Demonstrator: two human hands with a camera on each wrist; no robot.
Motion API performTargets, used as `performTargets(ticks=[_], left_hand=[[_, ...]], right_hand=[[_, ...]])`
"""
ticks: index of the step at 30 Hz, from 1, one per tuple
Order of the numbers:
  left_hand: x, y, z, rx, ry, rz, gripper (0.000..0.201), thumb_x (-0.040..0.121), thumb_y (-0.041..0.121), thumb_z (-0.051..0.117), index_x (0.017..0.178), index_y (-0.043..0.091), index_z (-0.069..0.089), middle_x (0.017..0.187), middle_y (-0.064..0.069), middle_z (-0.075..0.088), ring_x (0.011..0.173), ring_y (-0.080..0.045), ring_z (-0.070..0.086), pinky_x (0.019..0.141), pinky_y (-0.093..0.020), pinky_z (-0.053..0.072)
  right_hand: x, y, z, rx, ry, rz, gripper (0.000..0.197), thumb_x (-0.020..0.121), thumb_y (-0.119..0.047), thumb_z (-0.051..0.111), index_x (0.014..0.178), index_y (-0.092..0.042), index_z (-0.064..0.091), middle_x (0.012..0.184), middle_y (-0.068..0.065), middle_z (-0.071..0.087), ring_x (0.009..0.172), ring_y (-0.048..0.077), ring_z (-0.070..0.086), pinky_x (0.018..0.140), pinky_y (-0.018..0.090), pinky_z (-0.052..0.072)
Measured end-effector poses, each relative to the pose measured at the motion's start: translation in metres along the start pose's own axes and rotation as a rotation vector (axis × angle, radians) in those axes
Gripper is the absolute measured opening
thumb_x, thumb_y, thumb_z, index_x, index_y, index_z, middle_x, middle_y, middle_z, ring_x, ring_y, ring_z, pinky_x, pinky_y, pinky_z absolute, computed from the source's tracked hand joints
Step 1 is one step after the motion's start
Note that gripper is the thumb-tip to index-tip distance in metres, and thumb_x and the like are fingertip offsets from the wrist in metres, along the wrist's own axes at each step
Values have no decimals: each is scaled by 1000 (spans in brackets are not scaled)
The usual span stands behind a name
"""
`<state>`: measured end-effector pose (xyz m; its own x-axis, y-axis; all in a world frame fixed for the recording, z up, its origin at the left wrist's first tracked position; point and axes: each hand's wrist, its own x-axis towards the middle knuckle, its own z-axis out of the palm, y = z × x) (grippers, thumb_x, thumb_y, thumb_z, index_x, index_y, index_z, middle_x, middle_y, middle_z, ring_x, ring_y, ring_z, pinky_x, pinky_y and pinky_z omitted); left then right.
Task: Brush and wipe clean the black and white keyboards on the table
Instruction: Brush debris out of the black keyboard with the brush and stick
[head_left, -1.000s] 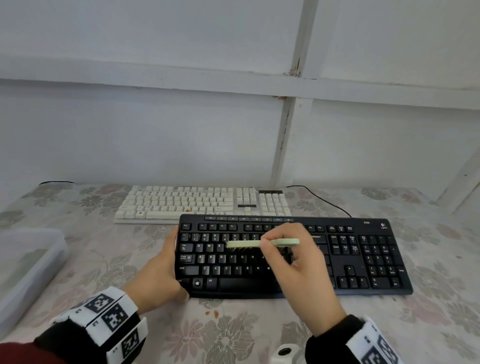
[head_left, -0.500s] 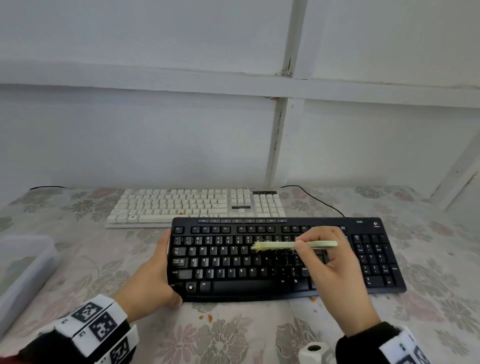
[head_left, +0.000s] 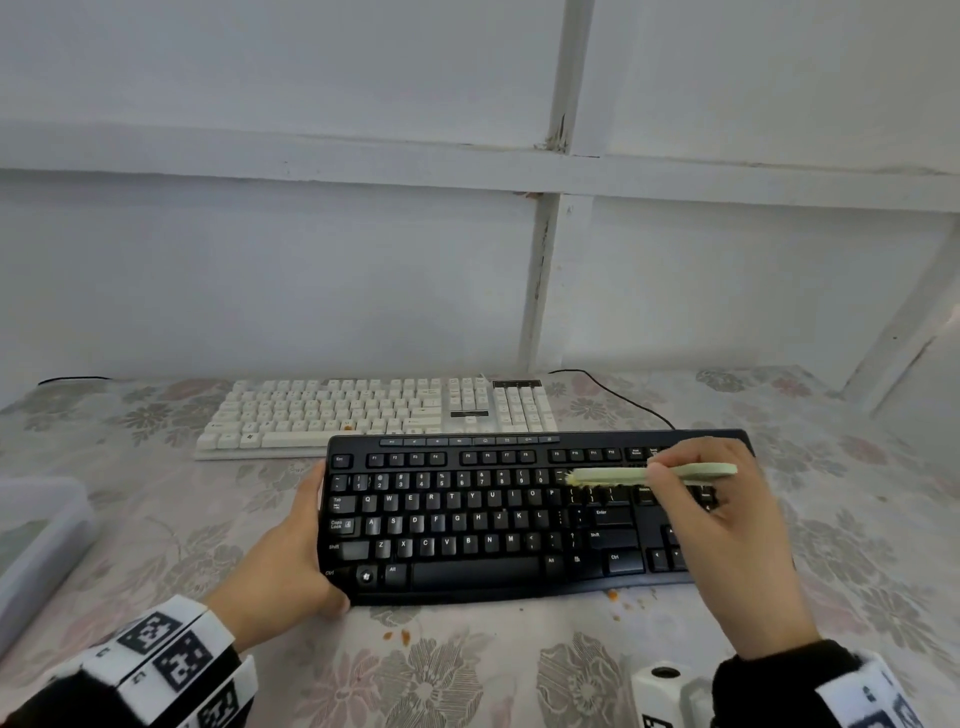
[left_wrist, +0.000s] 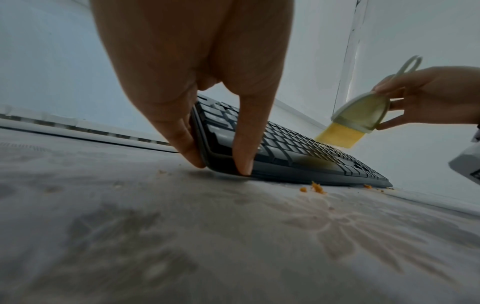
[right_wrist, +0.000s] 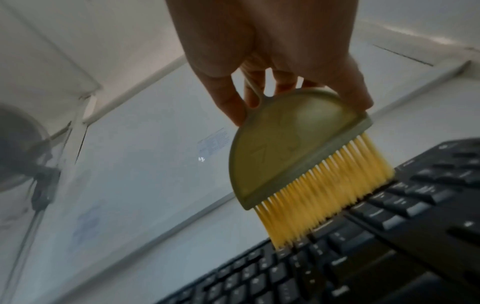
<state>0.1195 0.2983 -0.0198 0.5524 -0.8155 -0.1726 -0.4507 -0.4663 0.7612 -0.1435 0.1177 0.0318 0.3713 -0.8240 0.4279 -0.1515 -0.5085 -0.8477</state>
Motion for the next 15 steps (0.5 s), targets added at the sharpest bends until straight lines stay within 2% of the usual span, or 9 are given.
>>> performTargets(ticks=[2,4,6,9,11,15], left_hand=[[-1,1,1,10,6,1,122,57,-8,71,127,58,-4,93,2,65,77,-16,67,65,-27,54],[-1,3,1,16,13,2,122,57,-9,71,125,58,-4,93,2,64,77,-15,66,62,-22,51],[-3,4,1,15,12,-1,121,58,-10,71,125,57,-4,94,4,63,78,-15,66,61,-20,49],[-3,4,1,6,3,-15,123,58,-11,72,133,53,-3,95,5,63,80,-14,65,64,-21,49],[-3,4,1,-1,0,-21,124,58,-12,72,137,50,-2,96,6,63,80,-15,66,64,-22,49],[-4,5,2,-1,2,-17,124,58,-12,71,139,48,-1,95,6,63,77,-15,66,63,-22,49]], right_hand=[[-1,-1,0,58,-42,-4,21,86,-15,63,78,-35,61,88,-12,55,82,8,53,70,21,41],[-1,4,0,44,-65,-10,21,86,-16,63,81,-36,61,90,-11,56,82,7,54,70,19,43],[2,12,-5,9,-37,3,24,86,-15,64,80,-38,61,91,-10,56,83,10,54,67,18,42],[9,20,-20,-63,35,-7,28,85,-12,64,79,-40,60,92,-9,56,90,16,54,65,13,41],[12,20,-25,-51,32,-15,27,86,-12,64,80,-38,60,94,-6,57,86,11,54,63,10,40],[14,26,-31,61,-22,61,16,86,-13,64,82,-28,62,91,0,60,72,5,52,59,11,41]])
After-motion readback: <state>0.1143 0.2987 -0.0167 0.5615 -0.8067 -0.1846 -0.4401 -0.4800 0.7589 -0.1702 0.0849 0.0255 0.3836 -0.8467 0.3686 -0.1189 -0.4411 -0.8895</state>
